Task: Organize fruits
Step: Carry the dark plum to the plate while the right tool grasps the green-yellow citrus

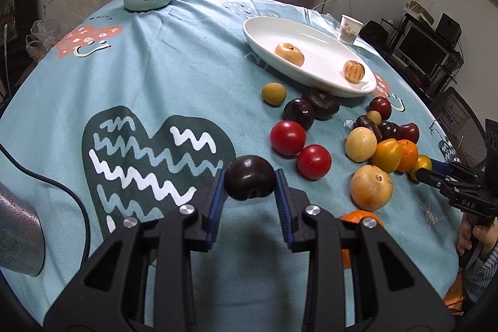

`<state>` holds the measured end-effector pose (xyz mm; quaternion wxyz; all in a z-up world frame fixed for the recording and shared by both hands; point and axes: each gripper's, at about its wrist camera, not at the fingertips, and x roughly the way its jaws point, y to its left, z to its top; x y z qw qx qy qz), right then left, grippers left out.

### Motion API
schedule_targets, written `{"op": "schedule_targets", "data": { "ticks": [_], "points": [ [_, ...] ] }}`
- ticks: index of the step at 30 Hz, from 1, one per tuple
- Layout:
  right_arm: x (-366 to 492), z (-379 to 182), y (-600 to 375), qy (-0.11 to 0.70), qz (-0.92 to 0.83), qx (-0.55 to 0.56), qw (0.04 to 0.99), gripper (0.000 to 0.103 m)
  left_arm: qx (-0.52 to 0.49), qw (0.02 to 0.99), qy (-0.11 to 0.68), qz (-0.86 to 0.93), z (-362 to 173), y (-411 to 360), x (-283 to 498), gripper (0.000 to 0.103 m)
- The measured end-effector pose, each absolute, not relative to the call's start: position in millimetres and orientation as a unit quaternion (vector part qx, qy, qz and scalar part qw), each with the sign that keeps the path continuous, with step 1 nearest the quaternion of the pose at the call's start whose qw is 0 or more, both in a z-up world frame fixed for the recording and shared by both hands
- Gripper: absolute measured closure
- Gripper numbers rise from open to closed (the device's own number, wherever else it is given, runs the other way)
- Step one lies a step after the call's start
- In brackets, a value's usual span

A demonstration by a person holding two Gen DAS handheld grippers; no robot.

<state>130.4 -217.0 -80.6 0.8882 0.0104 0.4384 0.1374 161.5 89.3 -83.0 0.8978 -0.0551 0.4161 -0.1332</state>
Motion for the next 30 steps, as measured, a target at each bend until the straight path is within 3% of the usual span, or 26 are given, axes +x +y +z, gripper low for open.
{"op": "schedule_targets", "data": {
  "ticks": [10,17,25,30],
  "points": [
    [138,-87,-214,0.458,0.145,0.014,0.877,0.063,-0.071,0.892,0.422,-0.15,-85,92,164,0.071],
    [125,-74,-242,0.405,0.142,0.086,0.899,0.063,-0.055,0.899,0.408,-0.147,-80,85,159,0.071],
    [124,-56,-242,0.37,0.15,0.078,0.913,0.063,-0.043,0.912,0.384,-0.138,-47,70,171,0.071],
    [151,-11,-244,0.324,0.149,0.072,0.931,0.063,-0.024,0.923,0.361,-0.133,-10,54,207,0.071]
  ]
}}
